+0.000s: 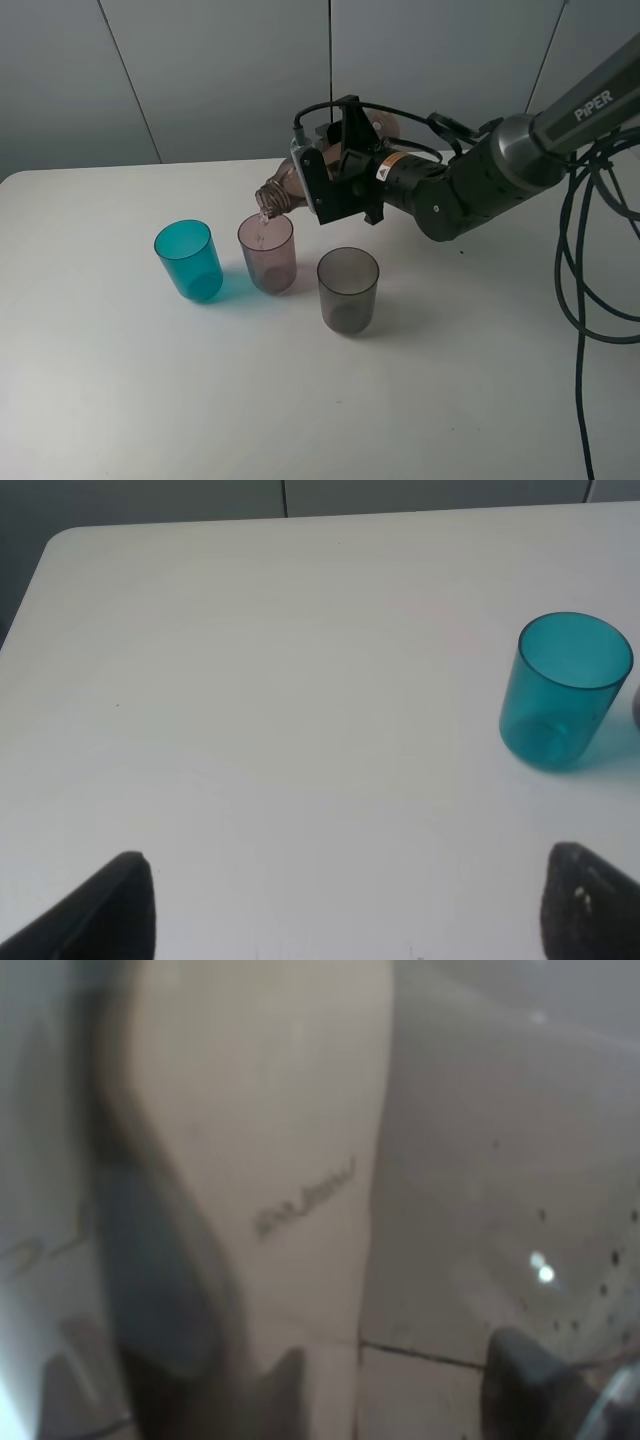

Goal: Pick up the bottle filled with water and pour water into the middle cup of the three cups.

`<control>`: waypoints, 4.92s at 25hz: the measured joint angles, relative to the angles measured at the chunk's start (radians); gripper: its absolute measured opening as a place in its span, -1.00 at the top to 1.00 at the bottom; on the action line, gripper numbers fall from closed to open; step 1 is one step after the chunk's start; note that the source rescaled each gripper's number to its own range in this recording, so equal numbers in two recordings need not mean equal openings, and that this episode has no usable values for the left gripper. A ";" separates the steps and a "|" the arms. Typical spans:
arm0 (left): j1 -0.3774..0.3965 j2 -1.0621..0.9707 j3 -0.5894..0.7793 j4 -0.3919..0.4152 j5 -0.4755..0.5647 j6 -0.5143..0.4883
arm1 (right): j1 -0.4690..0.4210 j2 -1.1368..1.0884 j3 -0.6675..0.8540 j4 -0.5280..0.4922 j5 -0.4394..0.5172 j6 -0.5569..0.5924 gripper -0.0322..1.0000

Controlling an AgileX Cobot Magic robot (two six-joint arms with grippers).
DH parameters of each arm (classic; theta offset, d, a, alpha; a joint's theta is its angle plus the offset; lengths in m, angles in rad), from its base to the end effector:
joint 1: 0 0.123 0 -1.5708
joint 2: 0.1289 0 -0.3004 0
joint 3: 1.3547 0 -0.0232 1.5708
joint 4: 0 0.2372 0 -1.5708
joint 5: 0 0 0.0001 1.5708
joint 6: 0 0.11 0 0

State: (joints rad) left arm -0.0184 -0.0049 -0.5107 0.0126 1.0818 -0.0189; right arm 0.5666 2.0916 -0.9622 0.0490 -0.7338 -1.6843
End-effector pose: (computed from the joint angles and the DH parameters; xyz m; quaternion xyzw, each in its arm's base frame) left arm -0.0183 0.0016 0.2630 -0.0006 0.8546 -0.0034 0.5192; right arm 0.3614 0.2257 0.1355 -0.7179 0.3697 -0.3149 0.4989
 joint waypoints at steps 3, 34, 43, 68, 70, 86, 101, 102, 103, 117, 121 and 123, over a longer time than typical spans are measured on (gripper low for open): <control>0.000 0.000 0.000 0.000 0.000 0.000 | 0.000 0.000 0.000 0.000 -0.002 -0.007 0.90; 0.000 0.000 0.000 0.000 0.000 0.000 | 0.000 -0.004 0.000 0.022 -0.021 -0.197 0.90; 0.000 0.000 0.000 0.000 0.000 0.000 | 0.000 -0.004 0.000 0.022 -0.041 -0.247 0.90; 0.000 0.000 0.000 0.000 0.000 -0.004 | 0.000 -0.004 0.000 -0.073 -0.165 -0.355 0.90; 0.000 0.000 0.000 0.000 0.000 -0.004 | 0.000 -0.004 0.000 -0.086 -0.165 -0.355 0.90; 0.000 0.000 0.000 0.000 0.000 -0.004 | 0.000 -0.008 0.000 -0.090 -0.134 -0.032 0.90; 0.000 0.000 0.000 0.000 0.000 -0.004 | -0.114 -0.105 0.000 -0.301 0.022 1.299 0.90; 0.000 0.000 0.000 0.000 0.000 -0.004 | -0.138 -0.105 0.000 -0.347 0.006 1.409 0.90; 0.000 0.000 0.000 0.000 0.000 -0.004 | -0.158 -0.105 0.000 -0.382 -0.007 1.510 0.90; 0.000 0.000 0.000 0.000 0.000 -0.004 | -0.283 0.069 0.000 -0.510 -0.283 1.793 0.90; 0.000 0.000 0.000 0.000 0.000 -0.004 | -0.283 0.133 0.000 -0.515 -0.311 1.818 0.90; 0.000 0.000 0.000 0.000 0.000 -0.004 | -0.283 0.156 0.000 -0.531 -0.320 1.822 0.90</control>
State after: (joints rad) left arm -0.0184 -0.0049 -0.5107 0.0126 1.0818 -0.0226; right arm 0.2838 2.2474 -0.9622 -0.4822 -1.0536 0.1381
